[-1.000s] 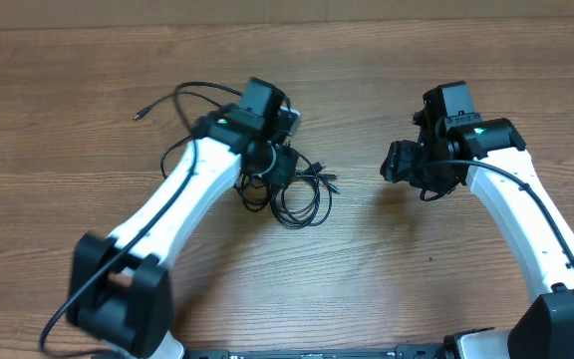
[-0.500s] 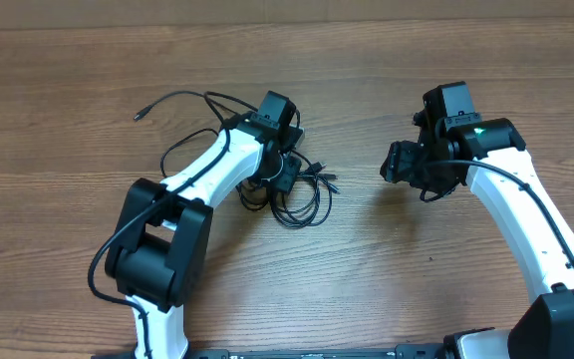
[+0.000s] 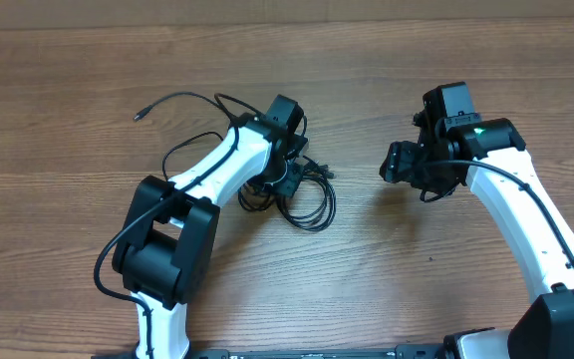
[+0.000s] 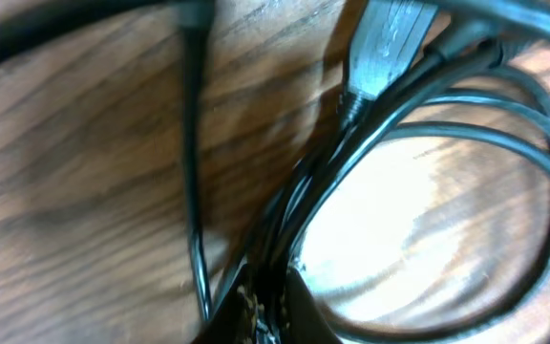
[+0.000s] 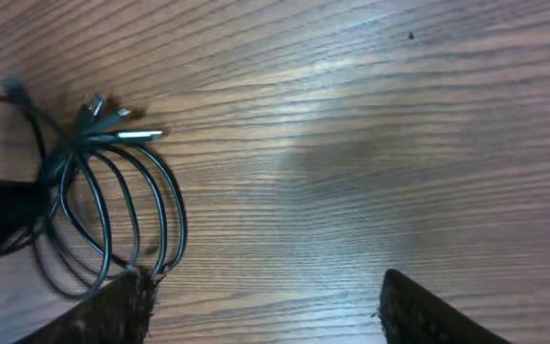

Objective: Untangle cables

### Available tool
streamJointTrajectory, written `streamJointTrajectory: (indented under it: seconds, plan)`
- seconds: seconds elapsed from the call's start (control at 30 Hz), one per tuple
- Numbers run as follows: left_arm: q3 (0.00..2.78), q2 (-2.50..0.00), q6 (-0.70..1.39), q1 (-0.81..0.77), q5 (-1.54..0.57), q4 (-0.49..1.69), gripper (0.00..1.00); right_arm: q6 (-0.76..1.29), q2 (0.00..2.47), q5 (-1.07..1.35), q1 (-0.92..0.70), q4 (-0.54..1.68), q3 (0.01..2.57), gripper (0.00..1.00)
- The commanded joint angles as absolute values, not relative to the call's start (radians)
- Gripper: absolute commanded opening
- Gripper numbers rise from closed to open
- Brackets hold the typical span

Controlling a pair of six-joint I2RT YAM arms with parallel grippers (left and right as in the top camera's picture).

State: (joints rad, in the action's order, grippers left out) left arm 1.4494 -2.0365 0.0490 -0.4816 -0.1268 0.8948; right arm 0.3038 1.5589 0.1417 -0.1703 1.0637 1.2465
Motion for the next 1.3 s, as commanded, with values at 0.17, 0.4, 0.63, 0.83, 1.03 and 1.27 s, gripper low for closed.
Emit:
streamJointTrajectory:
  seconds: [0.17, 0.4, 0.63, 0.83, 1.03, 1.27]
  plan:
    - [1.872, -1.893, 0.044, -0.445, -0.179, 1.178, 0.04, 0.083, 1.558, 0.584, -0.168, 1.000, 1.264, 0.75]
    - [1.918, -1.836, 0.044, -0.445, -0.176, 1.253, 0.04, 0.025, 1.558, 0.976, -0.170, 0.859, 1.264, 0.74]
    - [1.919, -1.815, 0.044, -0.445, -0.177, 1.286, 0.04, 0.036, 1.558, 1.013, -0.179, 0.793, 1.264, 0.67]
    - [1.919, -1.805, 0.044, -0.445, -0.148, 1.287, 0.04, 0.036, 1.558, 1.060, -0.202, 0.765, 1.264, 0.63]
    - [1.923, -1.784, 0.117, -0.445, 0.032, 1.316, 0.04, 0.036, 1.558, 1.050, -0.203, 0.771, 1.264, 0.71]
    - [1.923, -1.732, 0.145, -0.445, -0.067, 1.266, 0.04, 0.036, 1.558, 1.105, -0.203, 0.764, 1.264, 0.78]
